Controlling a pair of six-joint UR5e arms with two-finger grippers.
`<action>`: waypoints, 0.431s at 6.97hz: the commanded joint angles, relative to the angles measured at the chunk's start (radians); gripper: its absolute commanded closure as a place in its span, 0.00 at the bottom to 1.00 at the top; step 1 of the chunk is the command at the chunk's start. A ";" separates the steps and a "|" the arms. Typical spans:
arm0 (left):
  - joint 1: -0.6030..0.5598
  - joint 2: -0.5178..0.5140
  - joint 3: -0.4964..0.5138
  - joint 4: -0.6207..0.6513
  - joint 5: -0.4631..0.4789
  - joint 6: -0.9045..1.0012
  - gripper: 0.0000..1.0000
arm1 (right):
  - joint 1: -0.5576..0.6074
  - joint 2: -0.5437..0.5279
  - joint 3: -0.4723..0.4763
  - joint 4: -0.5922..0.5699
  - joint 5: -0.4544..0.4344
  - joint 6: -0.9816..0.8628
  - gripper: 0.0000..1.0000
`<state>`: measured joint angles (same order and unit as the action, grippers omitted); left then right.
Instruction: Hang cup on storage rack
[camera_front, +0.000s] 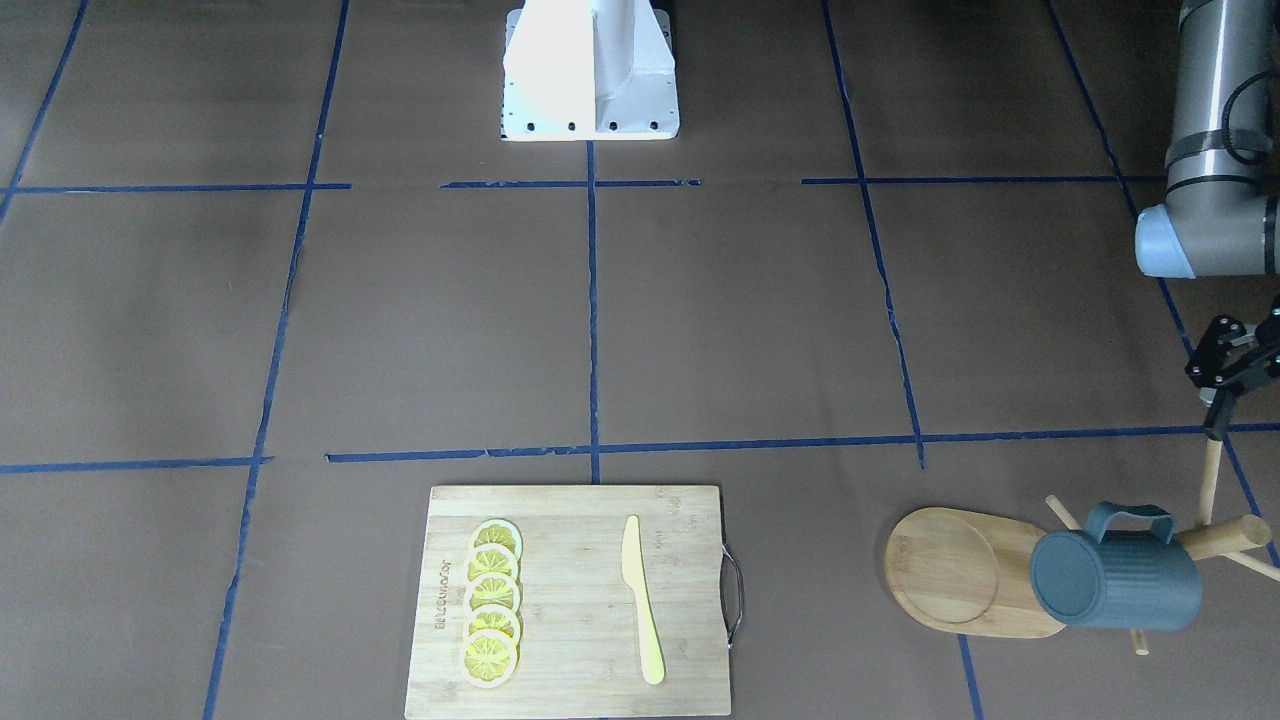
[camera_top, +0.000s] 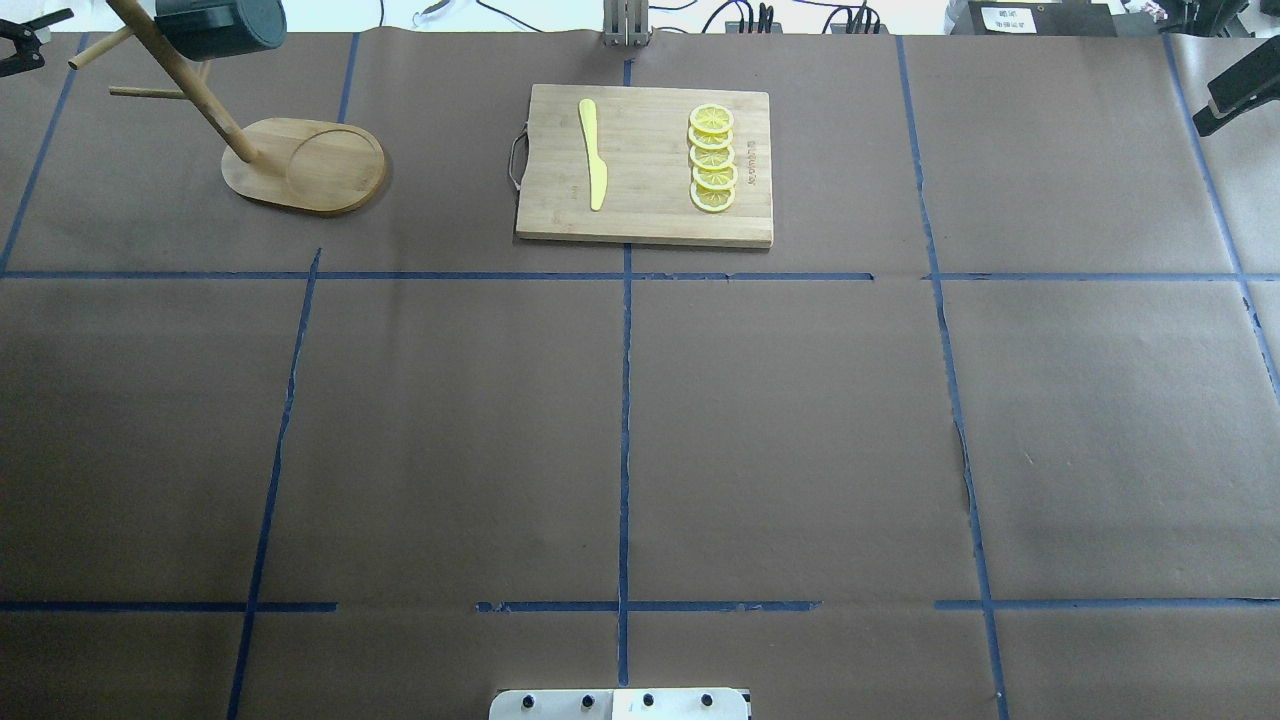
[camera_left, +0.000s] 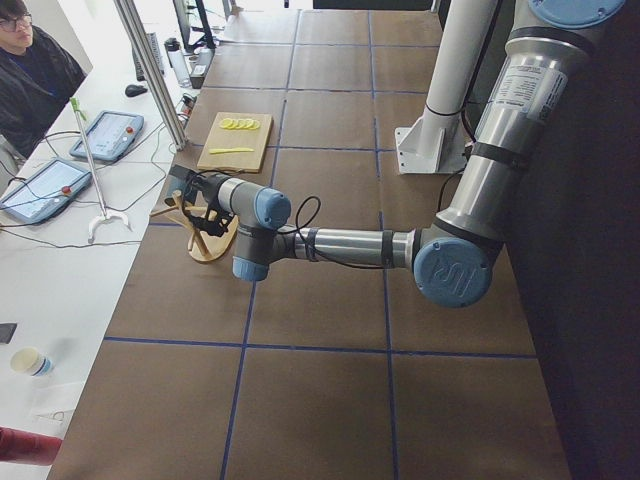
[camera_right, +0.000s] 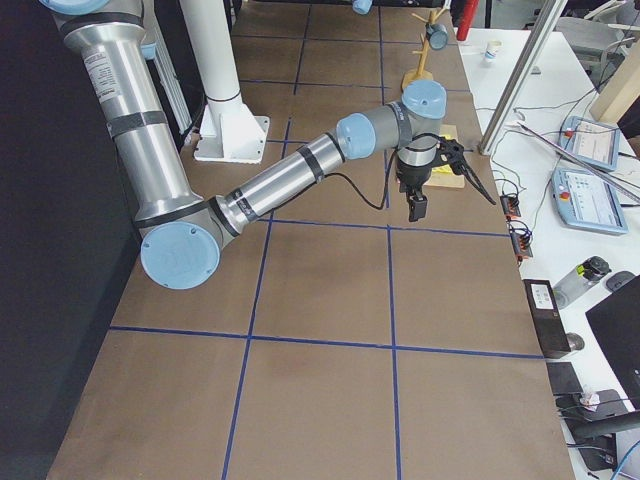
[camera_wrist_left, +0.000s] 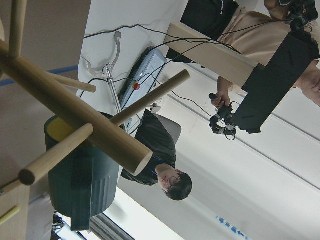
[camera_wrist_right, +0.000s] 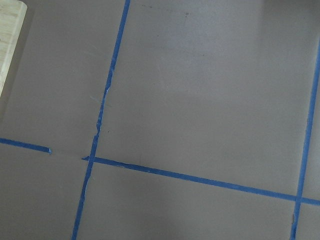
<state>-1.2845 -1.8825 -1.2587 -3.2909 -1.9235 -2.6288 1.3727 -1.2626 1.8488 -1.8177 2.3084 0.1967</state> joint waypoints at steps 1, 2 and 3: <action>-0.108 0.003 -0.068 0.211 -0.211 0.437 0.00 | 0.025 -0.032 0.001 0.000 0.002 0.001 0.00; -0.122 0.012 -0.070 0.285 -0.253 0.712 0.00 | 0.038 -0.037 0.000 0.000 -0.001 0.000 0.00; -0.127 0.067 -0.071 0.316 -0.253 0.938 0.00 | 0.046 -0.053 0.001 0.001 -0.001 0.000 0.00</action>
<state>-1.3942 -1.8605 -1.3233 -3.0393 -2.1460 -1.9881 1.4061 -1.2986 1.8495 -1.8175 2.3082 0.1969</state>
